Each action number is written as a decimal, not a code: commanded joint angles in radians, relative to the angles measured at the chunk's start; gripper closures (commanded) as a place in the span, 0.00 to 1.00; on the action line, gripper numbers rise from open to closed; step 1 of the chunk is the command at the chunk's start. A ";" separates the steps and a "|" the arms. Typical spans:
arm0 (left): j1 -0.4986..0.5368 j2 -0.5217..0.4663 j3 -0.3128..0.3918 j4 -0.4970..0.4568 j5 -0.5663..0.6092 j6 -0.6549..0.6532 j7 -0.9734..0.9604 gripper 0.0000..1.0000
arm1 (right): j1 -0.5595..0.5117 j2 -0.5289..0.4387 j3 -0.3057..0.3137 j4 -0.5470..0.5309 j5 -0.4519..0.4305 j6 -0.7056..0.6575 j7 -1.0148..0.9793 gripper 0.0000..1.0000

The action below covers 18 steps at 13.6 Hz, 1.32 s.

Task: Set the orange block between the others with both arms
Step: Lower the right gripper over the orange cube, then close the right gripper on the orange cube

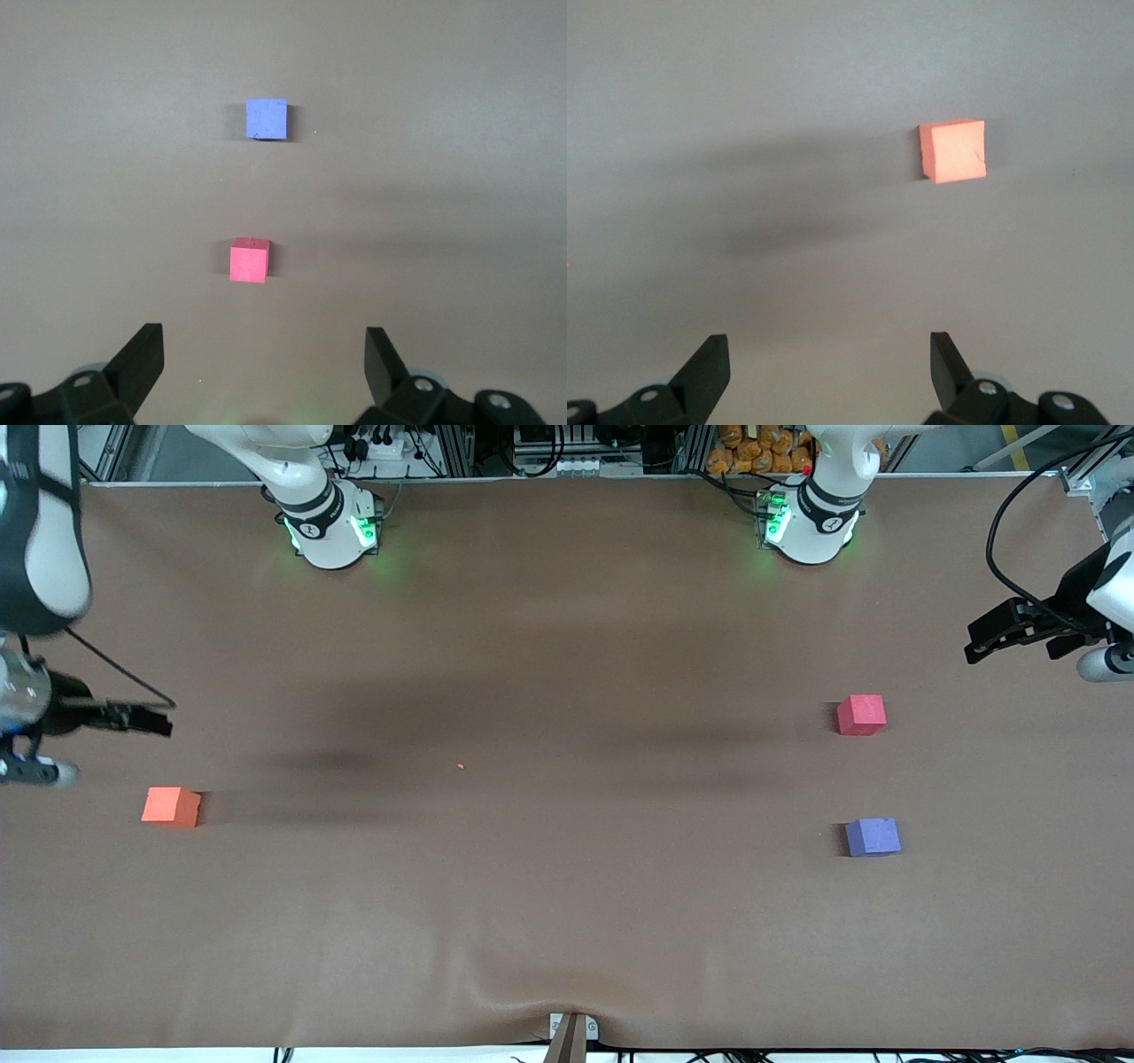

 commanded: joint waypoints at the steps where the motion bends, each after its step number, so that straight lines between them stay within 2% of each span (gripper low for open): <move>1: 0.005 0.005 -0.011 0.016 0.019 -0.017 -0.015 0.00 | -0.088 0.164 0.011 0.028 -0.017 0.150 -0.074 0.00; 4: 0.011 0.005 -0.011 0.014 0.019 -0.024 -0.009 0.00 | -0.200 0.365 0.011 0.047 -0.005 0.433 -0.289 0.00; 5: 0.015 0.002 -0.007 0.014 0.019 -0.025 -0.004 0.00 | -0.217 0.396 0.013 0.053 -0.002 0.487 -0.345 0.00; 9: 0.016 -0.004 0.004 0.017 0.019 -0.028 -0.010 0.00 | -0.221 0.430 0.013 0.031 -0.002 0.492 -0.364 0.00; 18: 0.011 -0.004 0.001 0.017 0.019 -0.031 -0.015 0.00 | -0.219 0.416 0.019 0.030 0.000 0.472 -0.436 0.00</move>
